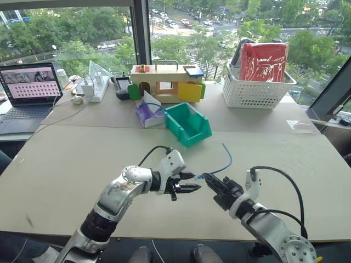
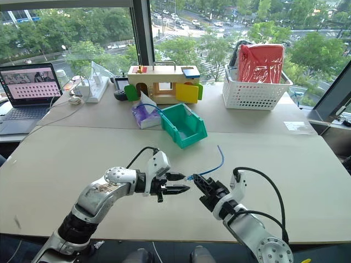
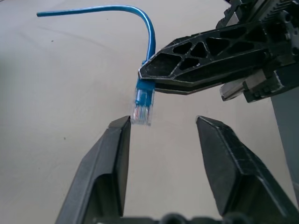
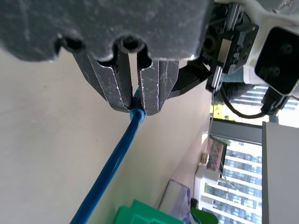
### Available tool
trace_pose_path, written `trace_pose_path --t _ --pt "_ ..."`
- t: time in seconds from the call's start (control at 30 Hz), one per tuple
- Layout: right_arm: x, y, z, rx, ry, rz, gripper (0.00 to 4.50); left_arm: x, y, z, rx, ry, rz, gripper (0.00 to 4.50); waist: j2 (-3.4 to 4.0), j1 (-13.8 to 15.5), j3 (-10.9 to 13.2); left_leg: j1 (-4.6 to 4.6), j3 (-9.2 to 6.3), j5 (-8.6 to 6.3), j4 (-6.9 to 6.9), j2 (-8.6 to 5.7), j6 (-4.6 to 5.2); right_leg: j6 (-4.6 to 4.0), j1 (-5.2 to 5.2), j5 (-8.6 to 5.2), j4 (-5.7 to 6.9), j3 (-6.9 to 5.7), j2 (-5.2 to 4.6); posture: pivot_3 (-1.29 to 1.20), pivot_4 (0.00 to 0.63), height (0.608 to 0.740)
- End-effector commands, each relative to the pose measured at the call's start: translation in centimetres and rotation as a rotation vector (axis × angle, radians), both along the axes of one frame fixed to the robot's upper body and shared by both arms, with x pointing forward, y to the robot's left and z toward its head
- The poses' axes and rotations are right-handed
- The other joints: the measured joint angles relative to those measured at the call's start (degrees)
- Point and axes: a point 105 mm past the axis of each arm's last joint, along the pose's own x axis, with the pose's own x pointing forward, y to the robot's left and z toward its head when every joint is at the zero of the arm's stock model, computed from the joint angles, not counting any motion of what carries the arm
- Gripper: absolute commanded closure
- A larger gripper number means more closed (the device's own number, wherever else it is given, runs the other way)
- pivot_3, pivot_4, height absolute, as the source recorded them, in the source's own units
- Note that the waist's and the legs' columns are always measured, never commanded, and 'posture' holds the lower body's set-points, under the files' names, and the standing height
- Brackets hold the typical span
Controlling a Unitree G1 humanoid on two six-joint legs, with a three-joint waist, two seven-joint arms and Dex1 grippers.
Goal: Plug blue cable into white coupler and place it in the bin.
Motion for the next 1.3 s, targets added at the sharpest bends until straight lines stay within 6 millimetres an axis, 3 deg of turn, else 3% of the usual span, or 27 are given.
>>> trace_pose_path --t 0.03,0.07,0.1,0.27,0.37,0.6,0.7,0.8,0.9,0.97,1.07,1.3 --pt "0.4 -2.0 2.3 0.008 -0.113 -0.087 4.50 0.7 1.0 4.0 -0.087 -0.097 0.001 0.50 0.00 0.0 0.0 0.00 0.00 0.00 0.00 0.00 0.00 -0.01 0.00 0.00 0.00 0.00 0.00 0.00 0.150 0.740" --pt "0.6 -2.6 2.5 0.005 -0.124 -0.105 4.50 1.1 1.5 5.1 -0.110 -0.130 0.016 0.12 0.00 0.0 0.0 0.00 0.00 0.00 0.00 0.00 0.00 -0.01 0.00 0.00 0.00 0.00 0.00 0.00 0.150 0.740" --pt "0.9 -3.0 2.6 -0.003 -0.135 -0.114 4.50 1.9 2.1 6.3 -0.128 -0.179 0.054 0.05 0.01 0.0 0.0 -0.01 0.00 0.00 0.00 0.00 0.00 -0.01 -0.01 0.00 0.00 -0.01 0.00 0.00 0.150 0.740" --pt "1.9 -3.3 2.9 -0.014 -0.162 -0.097 4.50 3.6 6.0 11.5 -0.246 -0.267 0.190 0.05 0.03 -0.3 0.0 0.03 0.02 0.00 0.00 -0.01 0.00 0.08 0.01 0.05 0.01 -0.01 0.03 0.00 0.150 0.740" --pt "2.6 -2.7 3.0 -0.006 -0.169 -0.052 4.50 3.3 10.4 13.4 -0.276 -0.296 0.303 0.05 0.07 -0.7 0.1 0.06 0.02 0.00 -0.10 0.02 0.00 0.06 -0.03 0.05 0.04 -0.01 0.07 0.00 0.150 0.740" --pt "4.0 -2.0 2.8 0.008 -0.174 0.021 4.50 -0.4 18.1 12.6 -0.256 -0.307 0.491 0.05 0.09 -1.1 0.1 0.07 0.00 0.00 -0.28 0.10 0.00 -0.13 -0.07 0.03 0.03 -0.07 0.05 0.00 0.150 0.740" --pt "4.6 -1.0 2.4 0.016 -0.159 0.092 4.50 -3.7 21.1 10.5 -0.275 -0.362 0.690 0.05 0.09 -1.5 0.1 0.16 0.05 -0.01 -0.33 0.15 -0.01 -0.23 -0.05 0.10 -0.07 -0.01 -0.10 0.00 0.150 0.740" --pt "4.6 -0.1 2.0 0.018 -0.151 0.143 4.50 -5.9 20.7 7.8 -0.342 -0.281 0.833 0.05 -0.09 -1.0 0.1 0.13 0.06 -0.02 -0.48 0.17 -0.03 -0.36 -0.03 0.19 -0.24 -0.08 -0.11 0.00 0.150 0.740" --pt "4.8 0.4 1.9 0.027 -0.148 0.165 4.50 -7.9 17.9 4.4 -0.325 -0.185 0.913 0.05 -0.06 -0.3 0.0 0.13 0.06 -0.02 -0.52 0.18 -0.04 -0.34 0.10 0.23 -0.46 -0.07 -0.19 0.00 0.150 0.740" --pt "4.8 0.6 1.9 0.035 -0.144 0.168 4.50 -8.5 16.2 3.2 -0.325 -0.143 0.954 0.05 -0.09 0.1 0.0 0.09 0.11 -0.02 -0.51 0.16 -0.04 -0.34 0.09 0.24 -0.56 -0.07 -0.17 0.00 0.150 0.740" --pt "4.3 1.0 1.7 0.038 -0.130 0.179 4.50 -8.3 15.0 2.2 -0.298 -0.119 1.016 0.05 -0.07 0.0 0.0 0.09 0.21 -0.02 -0.50 0.15 -0.04 -0.57 0.09 0.08 -0.57 -0.03 -0.17 0.00 0.150 0.740" --pt "2.7 1.0 1.1 0.042 -0.095 0.165 4.50 -7.2 15.6 -0.4 -0.088 -0.107 1.210 0.05 0.00 -1.5 0.0 0.10 0.35 -0.03 -0.59 0.14 -0.04 -0.22 0.00 0.22 -0.58 0.10 -0.04 0.00 0.150 0.740"
